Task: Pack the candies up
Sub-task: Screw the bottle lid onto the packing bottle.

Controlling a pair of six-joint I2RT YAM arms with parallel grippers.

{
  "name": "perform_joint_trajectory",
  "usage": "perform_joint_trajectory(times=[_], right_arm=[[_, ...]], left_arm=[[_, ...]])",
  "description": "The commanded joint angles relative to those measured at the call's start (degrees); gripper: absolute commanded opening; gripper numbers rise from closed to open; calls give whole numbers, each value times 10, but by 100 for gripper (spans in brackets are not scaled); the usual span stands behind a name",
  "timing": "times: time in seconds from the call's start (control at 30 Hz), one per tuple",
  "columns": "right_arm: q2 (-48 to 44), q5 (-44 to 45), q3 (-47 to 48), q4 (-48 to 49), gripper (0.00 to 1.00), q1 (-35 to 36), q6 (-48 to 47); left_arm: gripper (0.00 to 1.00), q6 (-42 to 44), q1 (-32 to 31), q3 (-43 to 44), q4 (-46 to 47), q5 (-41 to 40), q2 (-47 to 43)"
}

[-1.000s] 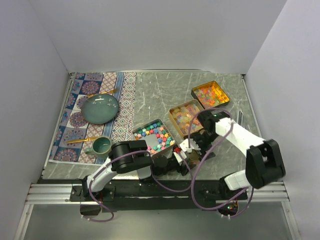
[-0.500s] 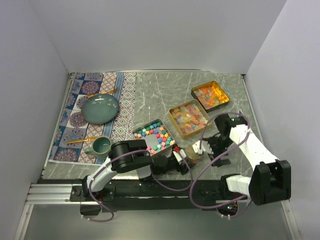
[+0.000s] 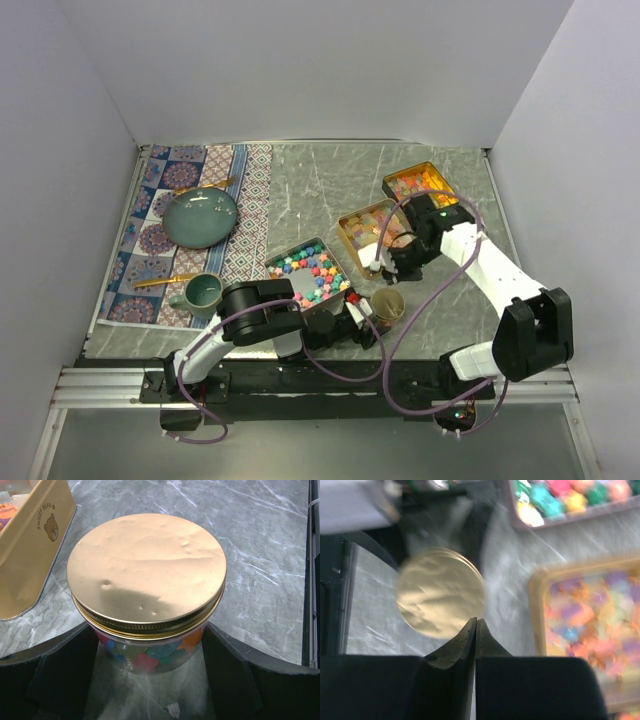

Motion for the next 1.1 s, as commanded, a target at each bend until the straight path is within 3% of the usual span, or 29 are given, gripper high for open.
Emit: perform_joint_trajectory(times=[0.0,0.33,0.47,0.63,0.67,0.7,0.83,0.87,0.9,1.07], right_arm=[[1,-26,-27,4,0,34,27],[8,29,-136,66,0,81,39],[6,30,-103,65,0,68,88],[-26,-4,-8,-18,0,-7,59],[-28,0,2,-42,4,-17,39],[-30,8,9,-50,29,-28,32],[-28,34,23,-81,65,-33,-14],[-28,35,19,-89,87,-33,-44],[-30,32,12,-95,100,-33,-64],[-56,12,-30,-67,100,-24,-173]], left_arm=[[1,-24,8,-35,70,-29,39],[1,-19,8,-31,75,-36,47],[1,-19,8,-31,74,-33,48],[1,-17,7,-32,73,-29,49],[1,-18,7,-31,72,-27,50],[1,-19,7,-31,72,-25,50],[1,-23,5,-28,67,-18,51],[1,-23,5,-28,66,-17,50],[1,-24,4,-28,66,-16,49],[1,-19,5,-31,61,-19,45]])
